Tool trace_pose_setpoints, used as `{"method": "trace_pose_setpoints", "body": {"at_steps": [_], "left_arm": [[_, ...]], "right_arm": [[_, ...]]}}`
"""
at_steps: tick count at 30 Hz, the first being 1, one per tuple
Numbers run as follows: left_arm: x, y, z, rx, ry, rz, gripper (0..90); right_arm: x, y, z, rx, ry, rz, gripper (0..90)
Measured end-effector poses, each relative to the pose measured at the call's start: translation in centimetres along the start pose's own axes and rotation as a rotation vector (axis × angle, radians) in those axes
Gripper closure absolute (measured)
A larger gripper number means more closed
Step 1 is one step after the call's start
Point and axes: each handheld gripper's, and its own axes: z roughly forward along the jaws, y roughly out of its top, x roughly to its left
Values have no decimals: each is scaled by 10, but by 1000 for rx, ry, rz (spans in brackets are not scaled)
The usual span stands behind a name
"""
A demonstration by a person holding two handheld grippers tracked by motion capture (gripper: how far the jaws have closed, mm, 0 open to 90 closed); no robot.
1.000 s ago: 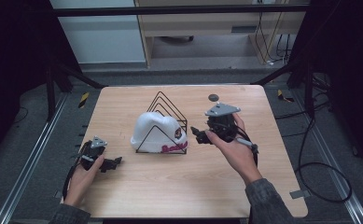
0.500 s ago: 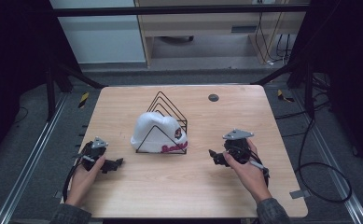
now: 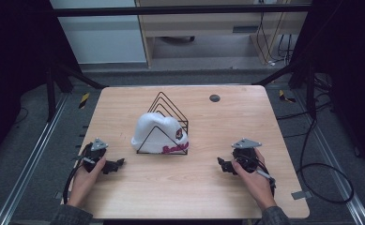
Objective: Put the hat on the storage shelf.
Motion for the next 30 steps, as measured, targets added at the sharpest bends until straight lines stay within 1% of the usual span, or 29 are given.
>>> {"method": "trace_pose_setpoints", "body": {"at_steps": [4,7,12,15,22,25,28,30], "left_arm": [[0,0,0,0,0,0,0],[0,0,0,0,0,0,0],[0,0,0,0,0,0,0],[0,0,0,-1,0,0,0],[0,0,0,-1,0,0,0],[0,0,0,-1,0,0,0],[0,0,0,-1,0,0,0],[0,0,0,-1,0,0,0]], "right_arm": [[-7,-5,-1,-3,-29,9,122],[-13,-9,0,-3,-44,31,122],[-18,-14,3,-3,-69,48,120],[-19,-15,4,-4,-78,57,121],[-20,-17,7,0,-83,61,119],[-20,-18,8,4,-82,78,120],[-20,-19,10,3,-91,76,120],[-19,-20,12,13,-92,73,119]]}}
